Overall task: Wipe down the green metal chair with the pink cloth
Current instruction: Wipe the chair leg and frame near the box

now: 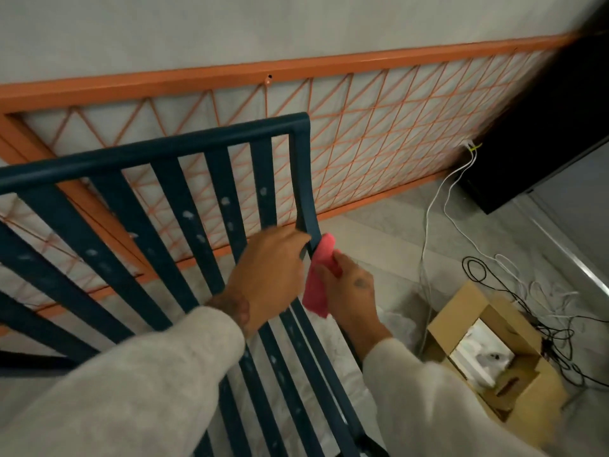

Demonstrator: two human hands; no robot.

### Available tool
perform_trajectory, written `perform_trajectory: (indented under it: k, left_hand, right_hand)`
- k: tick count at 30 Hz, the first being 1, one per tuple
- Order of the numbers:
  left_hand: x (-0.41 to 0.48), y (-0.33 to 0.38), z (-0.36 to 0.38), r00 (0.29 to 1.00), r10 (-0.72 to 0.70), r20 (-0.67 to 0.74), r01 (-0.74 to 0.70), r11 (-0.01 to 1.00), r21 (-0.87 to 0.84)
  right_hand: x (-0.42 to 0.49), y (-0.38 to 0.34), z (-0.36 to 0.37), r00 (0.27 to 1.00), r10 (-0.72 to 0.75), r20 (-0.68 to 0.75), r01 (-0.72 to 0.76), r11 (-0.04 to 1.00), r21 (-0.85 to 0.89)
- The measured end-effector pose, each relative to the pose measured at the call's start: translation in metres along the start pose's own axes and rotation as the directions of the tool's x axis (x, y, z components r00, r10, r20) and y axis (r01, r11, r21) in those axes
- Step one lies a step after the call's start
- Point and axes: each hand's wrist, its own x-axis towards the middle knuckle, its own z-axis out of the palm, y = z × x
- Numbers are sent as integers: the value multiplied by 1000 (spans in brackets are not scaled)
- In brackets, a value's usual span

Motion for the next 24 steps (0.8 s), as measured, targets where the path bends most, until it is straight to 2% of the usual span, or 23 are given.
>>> perform_trajectory:
  k: [2, 3, 4, 6, 9, 12, 14, 16, 18, 24]
  left_hand:
    - [-11, -8, 24, 966, -225, 129, 251, 939, -235]
    - [-11, -12, 32, 944, -279, 178, 324, 891, -319]
    - [-14, -16, 42, 927, -308, 215, 368, 856, -362]
    - [-8, -25, 50, 916, -348, 202, 402, 811, -425]
    - [-6, -21, 65, 886, -409, 216, 463, 780, -421]
    - [-17, -7, 80, 834, -390, 392, 525, 779, -343]
    - [-32, 8, 93, 816, -363, 451, 534, 771, -346]
    - [-45, 17, 109, 812, -373, 449, 550, 748, -373]
    - [-49, 23, 120, 810, -427, 401, 578, 698, -424]
    - [-26, 18, 129, 775, -556, 301, 625, 604, -494]
  right_hand:
    - [23, -27, 0, 999, -48, -17, 48, 999, -1]
    - [36, -43, -1, 997, -69, -17, 70, 998, 10]
    - [43, -49, -1, 996, -88, -12, 88, 996, 30]
    - [51, -58, 1, 990, -139, 30, 137, 988, 71]
    - [38, -16, -4, 989, -96, 115, 94, 995, 24]
    - [5, 36, -8, 975, 15, 223, -4, 999, -53]
    - [-26, 58, -19, 982, 69, 176, -31, 977, -210]
    - [-58, 75, -31, 986, 133, 102, -86, 925, -370]
    - [-77, 84, -37, 982, 168, 90, -115, 898, -424]
    - [-58, 81, -23, 991, 79, 106, -39, 941, -337]
